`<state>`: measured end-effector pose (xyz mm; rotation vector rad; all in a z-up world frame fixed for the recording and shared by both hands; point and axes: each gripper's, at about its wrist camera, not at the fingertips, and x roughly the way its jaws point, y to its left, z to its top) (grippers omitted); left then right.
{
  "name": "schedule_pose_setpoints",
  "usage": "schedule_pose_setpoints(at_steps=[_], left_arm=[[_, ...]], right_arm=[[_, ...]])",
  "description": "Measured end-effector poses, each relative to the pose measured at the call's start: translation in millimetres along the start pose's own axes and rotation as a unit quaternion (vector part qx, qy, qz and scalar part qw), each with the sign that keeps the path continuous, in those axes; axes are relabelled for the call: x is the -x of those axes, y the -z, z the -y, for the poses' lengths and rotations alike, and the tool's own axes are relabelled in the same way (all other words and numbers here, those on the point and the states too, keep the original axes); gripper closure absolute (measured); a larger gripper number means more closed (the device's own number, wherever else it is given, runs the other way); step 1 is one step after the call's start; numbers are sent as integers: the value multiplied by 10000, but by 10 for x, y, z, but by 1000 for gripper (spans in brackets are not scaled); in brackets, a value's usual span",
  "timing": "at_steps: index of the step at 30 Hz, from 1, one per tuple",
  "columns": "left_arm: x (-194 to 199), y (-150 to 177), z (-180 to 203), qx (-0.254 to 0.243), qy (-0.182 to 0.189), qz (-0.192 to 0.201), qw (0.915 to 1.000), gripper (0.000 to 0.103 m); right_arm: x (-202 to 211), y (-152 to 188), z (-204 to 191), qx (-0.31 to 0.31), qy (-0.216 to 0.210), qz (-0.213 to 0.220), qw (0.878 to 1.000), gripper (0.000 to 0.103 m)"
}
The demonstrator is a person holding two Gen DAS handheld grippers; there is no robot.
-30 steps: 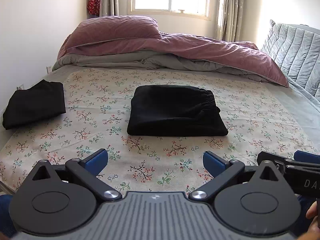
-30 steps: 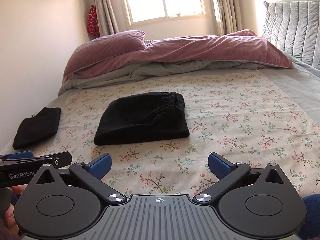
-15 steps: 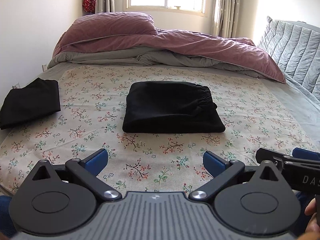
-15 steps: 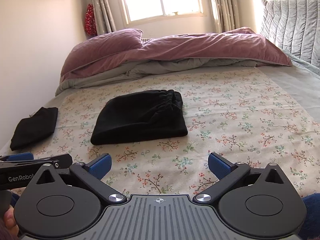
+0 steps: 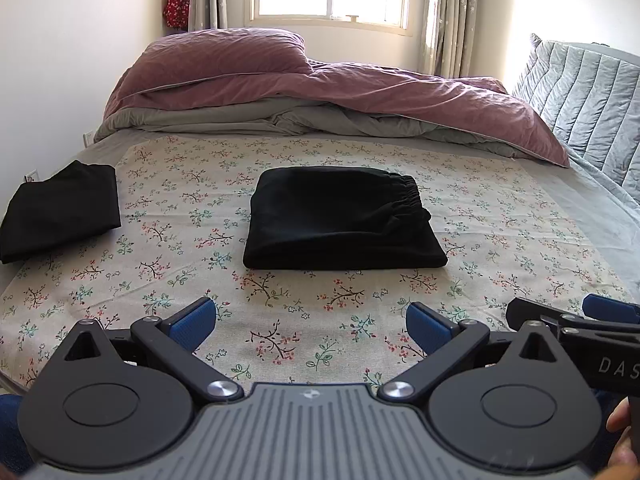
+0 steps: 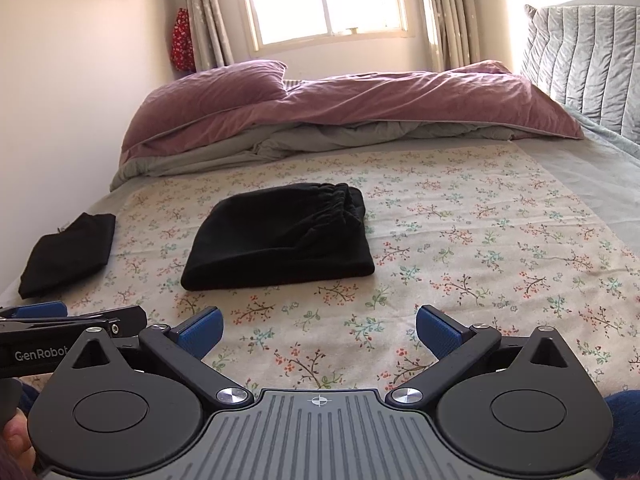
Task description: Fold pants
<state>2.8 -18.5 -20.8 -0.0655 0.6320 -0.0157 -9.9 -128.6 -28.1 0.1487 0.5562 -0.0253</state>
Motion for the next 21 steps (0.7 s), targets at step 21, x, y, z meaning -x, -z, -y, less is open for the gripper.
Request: schedule_pose_setpoints(at_steps=[21], left_arm=[[11, -10, 22, 10, 14, 56, 10000, 0]], right_arm=[[-16, 22, -9, 55, -44, -18, 10000, 0]])
